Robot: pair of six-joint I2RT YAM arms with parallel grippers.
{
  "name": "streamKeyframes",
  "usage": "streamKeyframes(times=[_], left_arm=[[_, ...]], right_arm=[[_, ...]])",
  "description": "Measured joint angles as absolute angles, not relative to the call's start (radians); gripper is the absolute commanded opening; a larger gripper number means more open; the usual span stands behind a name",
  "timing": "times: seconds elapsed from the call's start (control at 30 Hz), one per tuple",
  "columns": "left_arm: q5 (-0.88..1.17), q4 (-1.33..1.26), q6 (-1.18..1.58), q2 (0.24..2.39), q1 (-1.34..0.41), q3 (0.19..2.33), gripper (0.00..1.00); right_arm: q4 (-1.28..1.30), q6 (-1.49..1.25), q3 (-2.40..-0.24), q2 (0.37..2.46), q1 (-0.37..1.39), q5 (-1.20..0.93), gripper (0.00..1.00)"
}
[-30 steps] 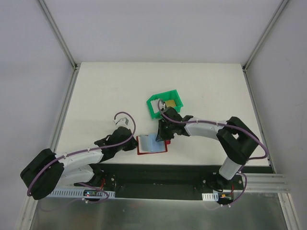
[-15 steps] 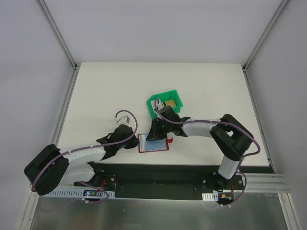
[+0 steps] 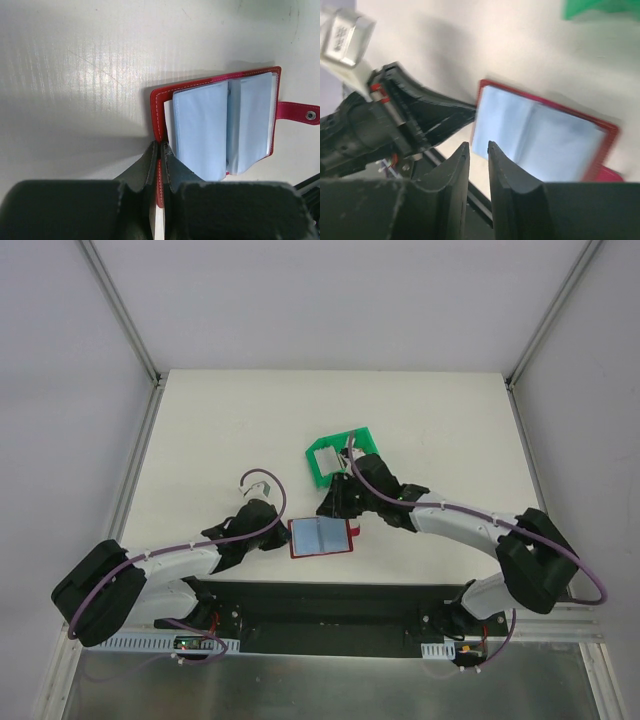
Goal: Put the credit cards into the card holder
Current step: Turn over the card slot in the card holder.
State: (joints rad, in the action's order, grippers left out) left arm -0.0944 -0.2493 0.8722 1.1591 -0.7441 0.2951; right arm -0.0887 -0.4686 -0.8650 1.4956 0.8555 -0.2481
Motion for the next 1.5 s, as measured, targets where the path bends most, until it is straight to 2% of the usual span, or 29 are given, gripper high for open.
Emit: streamKeyframes(times=[0.17, 0.5, 0.97, 1.5], left_arm=[[-0.089, -0.249, 0.871, 1.158, -0.744, 0.295, 0.00], [-0.085, -0.241, 0.857, 1.151, -0.744, 0.295, 0.00], [-0.075, -0.248, 0.845, 1.158, -0.738, 0.296, 0.00], [-0.076, -0.248, 0.823, 1.176, -0.736, 0.312, 0.00]], right_arm=[[-0.020, -0.468, -0.826, 1.473, 0.798, -0.176, 0.22], [0.078, -0.490, -0.785, 1.521, 0.790, -0.119, 0.22], [-0.018, -0.528, -0.764, 1.599, 0.771, -0.190, 0.22], [0.112, -0.458, -0.866, 1.600, 0.851, -0.117, 0.09]])
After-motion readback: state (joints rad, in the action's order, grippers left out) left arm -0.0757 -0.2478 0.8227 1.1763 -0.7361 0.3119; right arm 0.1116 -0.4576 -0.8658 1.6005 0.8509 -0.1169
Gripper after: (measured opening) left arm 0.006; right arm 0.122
